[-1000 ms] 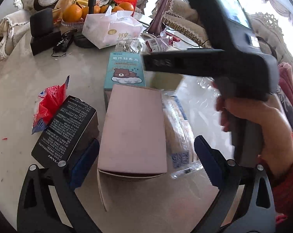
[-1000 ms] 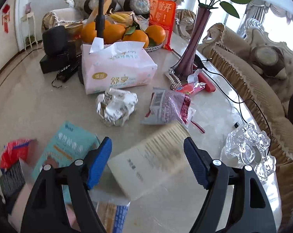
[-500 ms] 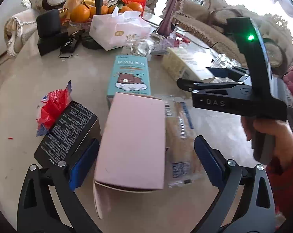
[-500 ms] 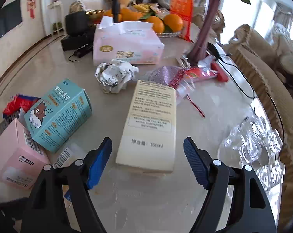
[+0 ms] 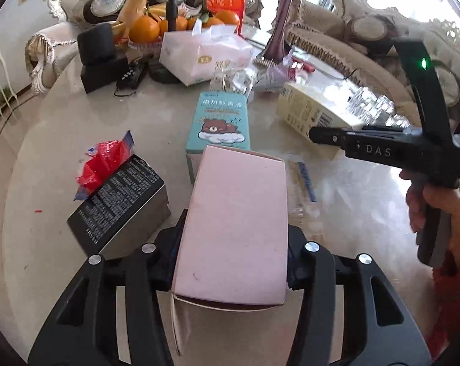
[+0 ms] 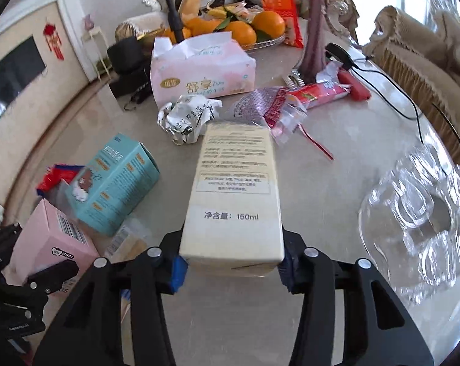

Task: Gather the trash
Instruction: 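Carry both boxes over the wastebasket and open both tools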

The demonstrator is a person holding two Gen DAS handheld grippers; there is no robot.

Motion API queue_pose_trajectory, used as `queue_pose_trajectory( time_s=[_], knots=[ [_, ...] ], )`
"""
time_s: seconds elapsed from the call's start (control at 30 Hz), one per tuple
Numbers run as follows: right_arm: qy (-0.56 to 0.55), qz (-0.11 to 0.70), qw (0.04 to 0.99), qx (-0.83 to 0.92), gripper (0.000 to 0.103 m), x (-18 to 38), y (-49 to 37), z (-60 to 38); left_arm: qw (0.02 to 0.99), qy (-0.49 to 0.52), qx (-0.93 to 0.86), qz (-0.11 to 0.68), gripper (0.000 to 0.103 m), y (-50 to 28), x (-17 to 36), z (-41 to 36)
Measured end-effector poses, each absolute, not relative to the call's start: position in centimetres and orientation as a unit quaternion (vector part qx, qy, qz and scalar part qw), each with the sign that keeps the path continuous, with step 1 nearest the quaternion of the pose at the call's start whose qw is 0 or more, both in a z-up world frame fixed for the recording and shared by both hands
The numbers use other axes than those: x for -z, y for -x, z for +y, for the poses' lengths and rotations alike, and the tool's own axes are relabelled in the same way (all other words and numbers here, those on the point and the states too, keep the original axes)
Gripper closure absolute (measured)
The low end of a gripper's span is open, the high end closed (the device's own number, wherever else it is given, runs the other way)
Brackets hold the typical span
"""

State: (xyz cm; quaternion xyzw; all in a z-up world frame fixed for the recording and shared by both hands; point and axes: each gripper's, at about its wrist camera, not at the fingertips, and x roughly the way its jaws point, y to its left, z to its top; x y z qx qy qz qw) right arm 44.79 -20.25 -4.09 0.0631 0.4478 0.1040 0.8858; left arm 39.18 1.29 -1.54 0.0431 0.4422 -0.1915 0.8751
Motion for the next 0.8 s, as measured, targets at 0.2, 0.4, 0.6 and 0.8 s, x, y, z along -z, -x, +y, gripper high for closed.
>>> queue_pose_trajectory(
  time_s=[0.2,0.4,0.6,0.8],
  knots=[
    [-0.094,0.416,0.894,-0.134,0.058,0.9,-40.2,-21.5,0.891,0.031,0.193,0.409,0.053,-35.8,-2.1,4.3],
    [-0.092,0.378,0.897,-0.212,0.058,-2.0,-28.7,-21.5,0.906,0.060,0.215,0.361,0.053,-23.9,-5.1,6.2],
    [-0.092,0.395,0.870,-0.281,0.058,-0.2,-15.4,-20.6,0.889,0.069,0.222,0.394,0.053,-10.4,-0.7,5.1],
    [-0.065,0.441,0.829,-0.336,0.058,1.0,-6.4,-18.4,0.860,0.044,0.227,0.455,0.053,-3.5,4.1,2.2]
  ],
)
